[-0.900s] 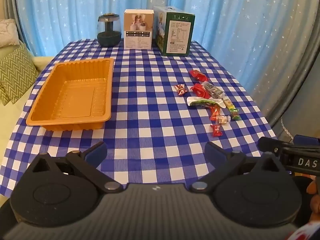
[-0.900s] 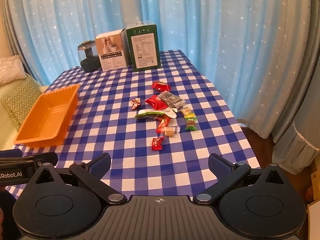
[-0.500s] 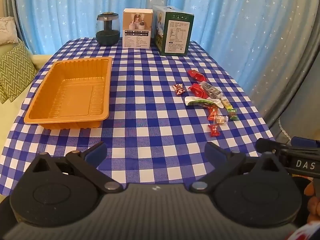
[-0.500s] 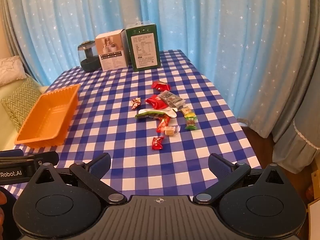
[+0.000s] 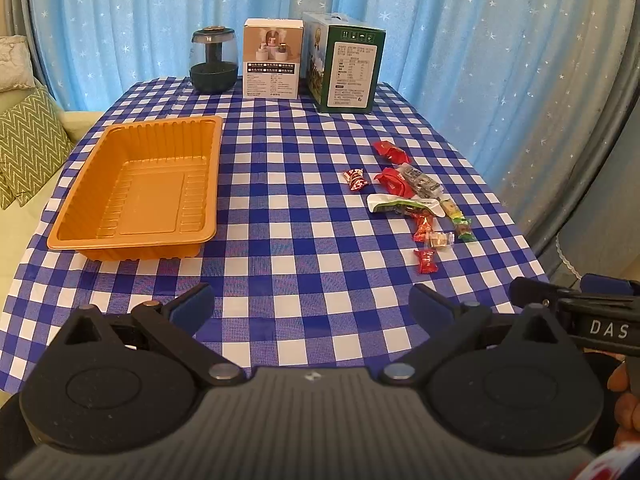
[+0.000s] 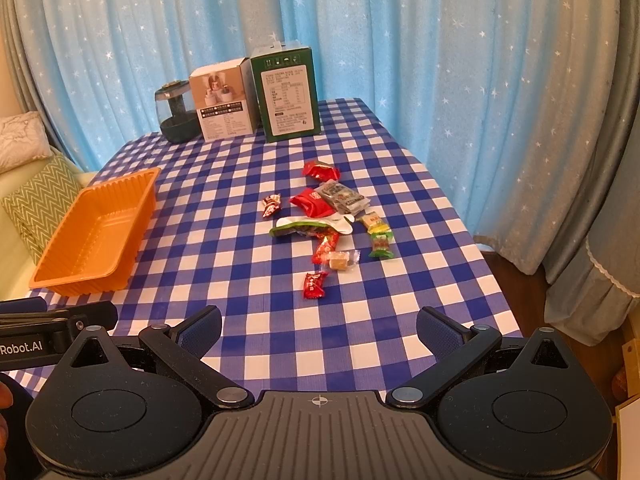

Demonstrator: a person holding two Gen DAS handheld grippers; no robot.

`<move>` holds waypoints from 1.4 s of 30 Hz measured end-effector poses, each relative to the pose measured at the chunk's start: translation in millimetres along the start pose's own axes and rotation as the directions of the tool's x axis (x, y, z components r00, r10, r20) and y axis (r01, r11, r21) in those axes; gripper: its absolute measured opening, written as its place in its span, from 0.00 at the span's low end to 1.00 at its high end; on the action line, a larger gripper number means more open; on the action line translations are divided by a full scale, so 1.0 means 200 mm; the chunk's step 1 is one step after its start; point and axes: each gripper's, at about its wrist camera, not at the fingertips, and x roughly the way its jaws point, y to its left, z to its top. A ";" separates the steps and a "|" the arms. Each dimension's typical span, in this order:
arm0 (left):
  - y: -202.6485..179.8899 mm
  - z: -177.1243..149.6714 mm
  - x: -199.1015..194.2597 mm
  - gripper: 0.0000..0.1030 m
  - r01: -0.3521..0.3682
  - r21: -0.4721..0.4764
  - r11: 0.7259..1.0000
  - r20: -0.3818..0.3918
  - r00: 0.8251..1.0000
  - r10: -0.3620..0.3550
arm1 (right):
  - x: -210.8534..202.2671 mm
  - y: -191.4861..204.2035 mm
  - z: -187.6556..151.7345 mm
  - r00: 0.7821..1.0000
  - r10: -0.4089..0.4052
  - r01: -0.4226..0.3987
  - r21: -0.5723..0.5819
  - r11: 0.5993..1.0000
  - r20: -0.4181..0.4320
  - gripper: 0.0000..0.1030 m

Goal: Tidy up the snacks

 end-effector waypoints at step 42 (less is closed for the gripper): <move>-0.01 0.00 0.00 1.00 0.002 0.001 1.000 0.000 1.000 -0.002 | -0.01 -0.01 -0.01 1.000 -0.002 0.002 -0.001 1.000 -0.004 1.00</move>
